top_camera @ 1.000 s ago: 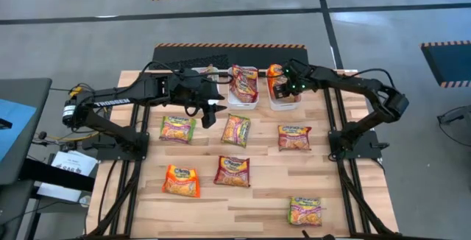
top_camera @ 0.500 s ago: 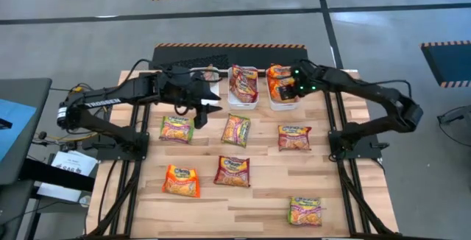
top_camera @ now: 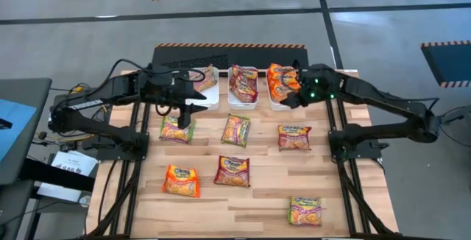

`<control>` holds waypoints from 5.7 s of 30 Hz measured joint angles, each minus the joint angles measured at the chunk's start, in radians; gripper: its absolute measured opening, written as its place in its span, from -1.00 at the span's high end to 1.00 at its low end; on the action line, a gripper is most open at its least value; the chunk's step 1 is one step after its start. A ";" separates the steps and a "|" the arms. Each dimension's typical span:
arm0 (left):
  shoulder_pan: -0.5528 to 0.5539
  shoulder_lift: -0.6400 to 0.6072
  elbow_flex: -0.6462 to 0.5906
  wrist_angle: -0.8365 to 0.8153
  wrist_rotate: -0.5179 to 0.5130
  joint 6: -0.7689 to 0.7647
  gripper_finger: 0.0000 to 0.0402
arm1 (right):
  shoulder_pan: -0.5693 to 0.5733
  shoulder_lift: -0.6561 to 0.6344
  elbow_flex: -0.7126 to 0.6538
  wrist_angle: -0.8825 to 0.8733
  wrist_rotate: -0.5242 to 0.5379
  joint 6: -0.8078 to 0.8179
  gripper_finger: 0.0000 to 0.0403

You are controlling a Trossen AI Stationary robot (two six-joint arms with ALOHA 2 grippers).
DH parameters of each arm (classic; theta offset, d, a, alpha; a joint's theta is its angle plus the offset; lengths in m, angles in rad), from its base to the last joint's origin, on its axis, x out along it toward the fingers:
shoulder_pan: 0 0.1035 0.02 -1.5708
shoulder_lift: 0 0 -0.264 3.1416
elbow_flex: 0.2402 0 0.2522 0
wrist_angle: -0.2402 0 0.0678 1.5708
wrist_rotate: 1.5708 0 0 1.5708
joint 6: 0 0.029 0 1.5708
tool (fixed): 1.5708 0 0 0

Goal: Sort Maruchan noodles
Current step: Put the green noodle pack into the left white bin

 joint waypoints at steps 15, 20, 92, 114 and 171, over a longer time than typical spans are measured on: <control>0.000 -0.007 0.000 -0.260 0.002 -0.010 0.20 | 0.309 0.185 0.000 0.333 0.070 0.225 0.12; 0.000 -0.011 0.000 -0.287 0.047 -0.030 0.20 | 0.346 0.291 0.000 0.465 0.071 0.290 -0.02; 0.125 0.487 -0.600 0.840 0.380 -0.638 0.25 | 0.342 0.496 -0.263 0.722 0.327 0.708 -0.13; 0.132 0.487 -0.600 0.871 0.361 -0.655 0.25 | 0.367 0.785 -0.154 0.907 0.287 0.753 -0.09; 0.156 0.581 -0.603 0.826 0.712 -0.649 0.25 | 0.363 0.917 0.017 0.911 0.174 0.596 0.78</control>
